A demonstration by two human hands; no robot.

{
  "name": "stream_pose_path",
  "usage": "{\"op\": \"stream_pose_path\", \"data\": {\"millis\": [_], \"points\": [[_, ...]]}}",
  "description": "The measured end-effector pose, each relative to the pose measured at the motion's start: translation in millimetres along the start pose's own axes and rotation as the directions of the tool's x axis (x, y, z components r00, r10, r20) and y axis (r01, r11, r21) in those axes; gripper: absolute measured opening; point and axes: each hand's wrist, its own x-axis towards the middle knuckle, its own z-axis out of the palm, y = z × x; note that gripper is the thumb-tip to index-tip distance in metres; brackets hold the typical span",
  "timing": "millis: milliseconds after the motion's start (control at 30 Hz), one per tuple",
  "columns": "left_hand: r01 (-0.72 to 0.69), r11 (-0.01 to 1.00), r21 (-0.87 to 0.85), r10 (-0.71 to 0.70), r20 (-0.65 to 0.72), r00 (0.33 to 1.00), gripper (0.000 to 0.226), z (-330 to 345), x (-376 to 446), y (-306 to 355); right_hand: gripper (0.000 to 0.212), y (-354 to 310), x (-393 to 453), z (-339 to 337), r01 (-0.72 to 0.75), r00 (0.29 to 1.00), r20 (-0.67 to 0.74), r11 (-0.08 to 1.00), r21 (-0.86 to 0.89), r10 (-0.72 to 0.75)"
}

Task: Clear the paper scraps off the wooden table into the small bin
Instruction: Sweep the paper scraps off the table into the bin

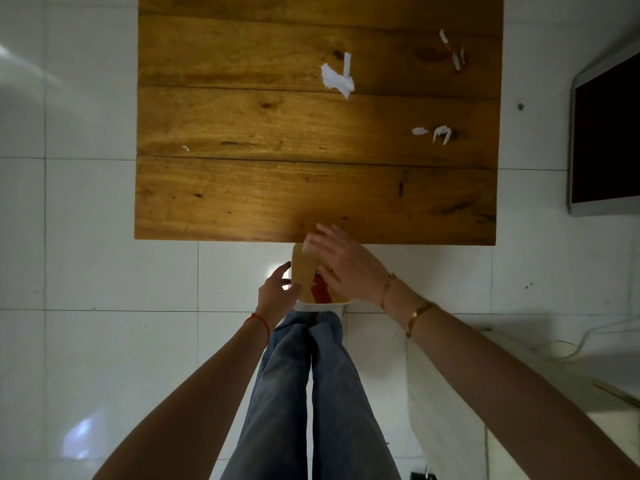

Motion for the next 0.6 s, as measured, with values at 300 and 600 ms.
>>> {"op": "stream_pose_path", "data": {"millis": [300, 600], "points": [[-0.041, 0.997, 0.06, 0.039, 0.03, 0.999, 0.055, -7.4, -38.2, -8.9, 0.041, -56.6, -71.9, 23.1, -0.326, 0.914, -0.143, 0.896, 0.301, 0.38], [-0.167, 0.972, 0.165, 0.166, 0.019, 0.986, 0.054, -35.0, -111.3, 12.0, 0.037, -94.8, -119.7, -25.1, -0.449, 0.685, -0.353, 0.751, 0.484, 0.637]]}}
